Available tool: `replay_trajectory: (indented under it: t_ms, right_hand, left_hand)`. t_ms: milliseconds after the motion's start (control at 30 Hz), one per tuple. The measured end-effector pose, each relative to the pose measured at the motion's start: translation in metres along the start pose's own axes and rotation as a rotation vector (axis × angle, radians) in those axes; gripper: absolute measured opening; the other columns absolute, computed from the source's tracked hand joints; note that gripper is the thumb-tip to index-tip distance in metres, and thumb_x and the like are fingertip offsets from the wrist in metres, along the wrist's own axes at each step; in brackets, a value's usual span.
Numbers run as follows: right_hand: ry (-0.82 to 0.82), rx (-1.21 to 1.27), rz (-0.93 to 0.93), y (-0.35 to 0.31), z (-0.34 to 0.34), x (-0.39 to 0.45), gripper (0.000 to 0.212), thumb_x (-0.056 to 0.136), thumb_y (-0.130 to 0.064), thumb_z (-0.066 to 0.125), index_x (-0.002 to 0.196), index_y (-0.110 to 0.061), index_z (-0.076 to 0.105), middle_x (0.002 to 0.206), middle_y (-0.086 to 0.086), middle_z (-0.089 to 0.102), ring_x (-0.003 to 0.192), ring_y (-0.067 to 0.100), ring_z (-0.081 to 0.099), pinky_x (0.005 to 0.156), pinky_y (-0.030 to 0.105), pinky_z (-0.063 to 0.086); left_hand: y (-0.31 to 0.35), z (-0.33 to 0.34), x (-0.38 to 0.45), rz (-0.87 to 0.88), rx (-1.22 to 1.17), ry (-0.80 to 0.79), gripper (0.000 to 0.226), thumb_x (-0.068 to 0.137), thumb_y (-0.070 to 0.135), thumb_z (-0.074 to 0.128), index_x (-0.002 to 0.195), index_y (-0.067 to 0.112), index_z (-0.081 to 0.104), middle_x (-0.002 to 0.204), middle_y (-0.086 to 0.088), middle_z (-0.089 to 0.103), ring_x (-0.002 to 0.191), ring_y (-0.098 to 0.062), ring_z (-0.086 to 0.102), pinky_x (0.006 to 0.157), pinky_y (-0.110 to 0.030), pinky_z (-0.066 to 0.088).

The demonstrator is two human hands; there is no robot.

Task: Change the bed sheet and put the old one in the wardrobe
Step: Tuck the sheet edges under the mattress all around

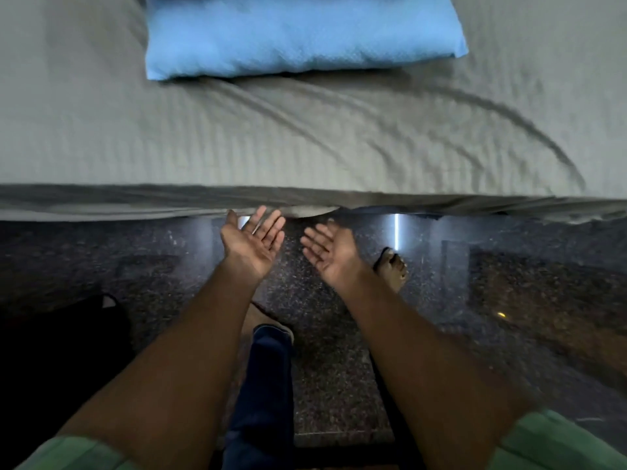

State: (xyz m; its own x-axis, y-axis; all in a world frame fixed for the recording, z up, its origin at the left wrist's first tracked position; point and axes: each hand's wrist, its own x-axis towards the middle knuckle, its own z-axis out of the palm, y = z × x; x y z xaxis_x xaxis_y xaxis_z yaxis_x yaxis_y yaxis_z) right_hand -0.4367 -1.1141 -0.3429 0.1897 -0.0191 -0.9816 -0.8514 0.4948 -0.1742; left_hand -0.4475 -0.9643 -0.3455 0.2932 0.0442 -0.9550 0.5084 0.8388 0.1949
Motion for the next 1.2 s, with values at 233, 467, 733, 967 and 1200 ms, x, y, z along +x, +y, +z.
replay_trajectory:
  t_ms: [233,467,733,967,1200]
  right_hand:
    - [-0.123,0.439,-0.044,0.028,0.091,0.005,0.047,0.111,-0.033,0.024,0.136,-0.007,0.054,0.139,0.015,0.059,0.131,0.029,0.056,0.106,0.042,0.044]
    - [0.024,-0.050,-0.198,0.065,0.130,0.042,0.040,0.107,-0.026,0.040,0.137,-0.006,0.058,0.117,0.006,0.063,0.101,0.020,0.063,0.075,0.035,0.048]
    - [0.112,-0.281,-0.213,0.062,0.149,0.098,0.028,0.106,-0.022,0.047,0.079,-0.018,0.054,0.074,0.001,0.059,0.060,0.013,0.062,0.052,0.021,0.044]
    - [0.416,-0.398,-0.229,0.076,0.132,0.116,0.029,0.079,-0.026,0.068,0.091,0.000,0.069,0.067,0.010,0.065,0.031,0.017,0.053,0.037,0.020,0.039]
    - [0.399,-0.599,-0.278,0.089,0.100,0.178,0.086,0.046,-0.065,0.087,0.113,-0.013,0.073,0.088,0.006,0.074,0.080,0.032,0.073,0.064,0.041,0.061]
  left_hand:
    - [0.095,-0.056,0.000,0.167,-0.223,0.004,0.085,0.099,0.072,0.022,0.149,0.008,0.046,0.150,-0.016,0.052,0.143,-0.027,0.047,0.113,-0.041,0.037]
    - [0.117,-0.082,0.002,0.119,0.027,0.007,0.040,0.107,0.043,0.028,0.115,0.021,0.061,0.148,-0.008,0.057,0.138,-0.022,0.053,0.097,-0.035,0.044]
    - [0.110,-0.093,0.045,0.093,0.261,0.010,0.040,0.109,0.028,0.037,0.141,0.016,0.058,0.130,-0.001,0.068,0.122,-0.018,0.062,0.091,-0.031,0.050]
    - [0.075,-0.115,0.056,0.705,1.164,0.251,0.022,0.091,0.041,0.063,0.087,0.023,0.074,0.081,0.008,0.074,0.076,-0.015,0.068,0.072,-0.028,0.052]
    - [0.063,-0.078,0.048,0.862,1.356,0.200,0.022,0.086,0.042,0.062,0.099,0.029,0.074,0.097,0.012,0.076,0.090,-0.014,0.071,0.080,-0.034,0.059]
